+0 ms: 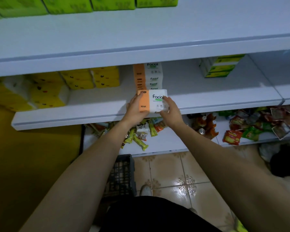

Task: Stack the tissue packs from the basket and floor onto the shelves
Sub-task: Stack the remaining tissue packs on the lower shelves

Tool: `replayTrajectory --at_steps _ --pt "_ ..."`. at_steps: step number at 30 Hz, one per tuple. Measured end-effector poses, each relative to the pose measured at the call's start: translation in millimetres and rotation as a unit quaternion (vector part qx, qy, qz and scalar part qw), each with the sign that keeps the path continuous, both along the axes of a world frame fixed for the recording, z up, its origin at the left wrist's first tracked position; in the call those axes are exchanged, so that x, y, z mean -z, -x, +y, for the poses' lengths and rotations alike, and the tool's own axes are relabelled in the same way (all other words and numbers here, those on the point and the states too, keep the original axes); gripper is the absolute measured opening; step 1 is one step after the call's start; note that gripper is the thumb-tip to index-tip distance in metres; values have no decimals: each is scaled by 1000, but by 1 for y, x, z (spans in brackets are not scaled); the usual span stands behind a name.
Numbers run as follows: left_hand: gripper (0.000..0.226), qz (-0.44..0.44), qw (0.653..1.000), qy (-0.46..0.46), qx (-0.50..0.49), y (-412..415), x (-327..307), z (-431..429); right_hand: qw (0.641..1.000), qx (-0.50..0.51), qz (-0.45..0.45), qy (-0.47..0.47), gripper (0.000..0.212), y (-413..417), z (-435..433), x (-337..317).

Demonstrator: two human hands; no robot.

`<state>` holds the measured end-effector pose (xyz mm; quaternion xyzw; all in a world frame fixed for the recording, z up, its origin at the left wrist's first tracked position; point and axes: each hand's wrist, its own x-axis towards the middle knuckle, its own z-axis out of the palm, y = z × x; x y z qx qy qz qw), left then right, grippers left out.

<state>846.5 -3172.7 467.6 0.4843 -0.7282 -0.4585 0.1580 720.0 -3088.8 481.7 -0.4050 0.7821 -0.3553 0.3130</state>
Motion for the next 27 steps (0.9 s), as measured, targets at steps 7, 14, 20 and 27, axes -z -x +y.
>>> replayTrajectory --at_steps 7,14,20,27 --pt "60 -26 1000 7 -16 14 15 -19 1000 13 21 -19 44 10 -19 17" --pt "54 -18 999 12 -49 22 25 -23 999 -25 20 -34 47 16 -35 23" --pt "51 -20 998 26 -61 26 29 -25 998 -43 -6 -51 51 16 -36 26" --pt "53 -104 982 147 -62 29 25 -11 996 -60 20 -65 63 21 -21 16"
